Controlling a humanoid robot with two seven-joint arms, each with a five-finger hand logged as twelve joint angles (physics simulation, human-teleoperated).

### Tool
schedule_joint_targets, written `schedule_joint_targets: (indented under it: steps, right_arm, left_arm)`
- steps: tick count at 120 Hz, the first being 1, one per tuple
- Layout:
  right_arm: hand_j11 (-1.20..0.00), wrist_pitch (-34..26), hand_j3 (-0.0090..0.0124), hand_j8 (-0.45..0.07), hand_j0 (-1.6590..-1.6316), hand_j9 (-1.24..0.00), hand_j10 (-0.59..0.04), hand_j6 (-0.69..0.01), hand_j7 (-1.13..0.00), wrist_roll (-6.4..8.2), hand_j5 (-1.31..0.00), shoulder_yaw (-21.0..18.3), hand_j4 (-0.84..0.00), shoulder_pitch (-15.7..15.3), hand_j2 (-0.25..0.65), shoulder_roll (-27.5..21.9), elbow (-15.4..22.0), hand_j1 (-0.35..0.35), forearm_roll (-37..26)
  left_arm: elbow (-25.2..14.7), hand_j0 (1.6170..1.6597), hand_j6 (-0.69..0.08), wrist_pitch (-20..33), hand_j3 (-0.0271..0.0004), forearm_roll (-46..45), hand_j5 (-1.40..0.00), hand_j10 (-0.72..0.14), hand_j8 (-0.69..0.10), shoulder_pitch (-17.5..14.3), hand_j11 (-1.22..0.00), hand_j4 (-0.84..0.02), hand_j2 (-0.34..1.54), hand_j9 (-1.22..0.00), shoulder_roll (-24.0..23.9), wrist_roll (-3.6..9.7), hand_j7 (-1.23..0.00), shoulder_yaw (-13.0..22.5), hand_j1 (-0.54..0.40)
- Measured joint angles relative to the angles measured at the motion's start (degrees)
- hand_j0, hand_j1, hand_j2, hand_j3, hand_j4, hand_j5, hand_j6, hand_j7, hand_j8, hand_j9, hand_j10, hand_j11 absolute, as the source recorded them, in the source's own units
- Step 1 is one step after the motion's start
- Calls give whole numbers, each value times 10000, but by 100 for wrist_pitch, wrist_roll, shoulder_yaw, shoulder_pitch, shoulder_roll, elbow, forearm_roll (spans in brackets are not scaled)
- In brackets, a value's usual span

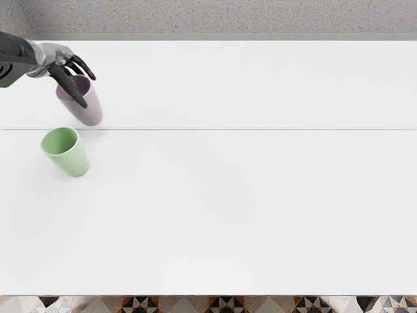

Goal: Pick up cup and place in cup with left hand

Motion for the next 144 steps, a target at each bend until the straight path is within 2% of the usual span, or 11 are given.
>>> schedule_joint_targets:
  steps: [18, 30, 37, 60, 86, 90, 109, 110, 115, 122, 144]
  right_arm:
    - [0, 1, 0, -2, -16581, 0, -1, -3, 0, 0, 0, -1, -2, 0, 1, 0, 1, -3491, -3]
    - [0, 2, 0, -2, -16581, 0, -1, -3, 0, 0, 0, -3, -2, 0, 1, 0, 1, -3491, -5]
    - [0, 2, 0, -2, -16581, 0, -1, -3, 0, 0, 0, -3, -2, 0, 0, 0, 1, -3491, -5]
    - [0, 7, 0, -2, -16581, 0, -1, -2, 0, 0, 0, -1, -1, 0, 1, 0, 9, -3491, -6]
    - [0, 9, 0, -2, -16581, 0, -1, -3, 0, 0, 0, -2, -2, 0, 0, 0, 17, -3491, -6]
    - [0, 10, 0, -1, -16581, 0, 0, -2, 0, 0, 0, -1, -1, 0, 1, 0, 20, -3491, -6]
    - [0, 10, 0, -1, -16581, 0, 0, -2, 0, 0, 0, 1, -1, 0, 1, 0, 26, -3491, -6]
    - [0, 10, 0, -1, -16581, 0, 0, -2, 0, 0, 0, 1, -1, 0, 1, 0, 26, -3491, -6]
    - [0, 11, 0, -2, -16581, 0, -1, -2, 0, 0, 0, 1, -1, 0, 0, 0, 27, -3491, -6]
    - [0, 13, 0, -1, -16581, 0, 0, -2, 0, 0, 0, 0, -1, 0, 1, 0, 27, -3491, -6]
    - [0, 17, 0, -1, -16581, 0, 0, -1, 0, 0, 0, 1, 0, 20, 1, 0, 28, -3491, -6]
  left_arm:
    - [-80, 16506, -3307, -192, 0, -87, -8221, -2888, -2492, -99, -7834, -5310, 905, -8069, 46, 0, -8051, -1, -803]
    - [-167, 16517, -3124, -314, 0, -175, -8407, -2764, -2278, -213, -7905, -5309, 1752, -8179, 158, 1, -8205, 1, -1293]
    - [-276, 16521, -3079, -354, 0, -230, -8419, -2801, -2009, -227, -7946, -5370, 2056, -8148, 280, -1, -8224, 2, -1237]
    - [-778, 16530, -3174, -421, 0, -425, -8622, -3070, -2074, -350, -8185, -5566, 2464, -8272, 691, -2, -8424, 12, -1259]
    - [-1315, 16543, -3861, -429, 0, -529, -8678, -3757, -2599, -381, -8360, -5841, 3743, -8406, 1243, -2, -8563, 22, -1213]
    - [-1392, 16541, -3952, -431, 0, -524, -8657, -3431, -2891, -382, -8378, -5893, 3680, -8453, 1304, -2, -8568, 23, -1065]
    - [-1681, 16544, -4122, -445, 0, -603, -8939, -3475, -2708, -438, -8456, -5935, 3973, -8604, 1534, 1, -8842, 26, -1080]
    - [-1694, 16543, -4050, -442, 0, -610, -8885, -3486, -3056, -452, -8468, -5978, 3862, -8616, 1545, 0, -8778, 26, -1033]
    - [-1765, 16543, -4196, -439, 0, -637, -8930, -3567, -2726, -469, -8509, -6008, 3953, -8647, 1648, 0, -8875, 28, -975]
    - [-1868, 16543, -4268, -438, 0, -649, -8892, -3577, -3118, -470, -8542, -6109, 4035, -8712, 1772, 0, -8874, 31, -923]
    - [-2127, 16543, -4512, -444, 0, -688, -8985, -3888, -3128, -472, -8620, -6197, 4114, -8767, 2027, 0, -8866, 37, -856]
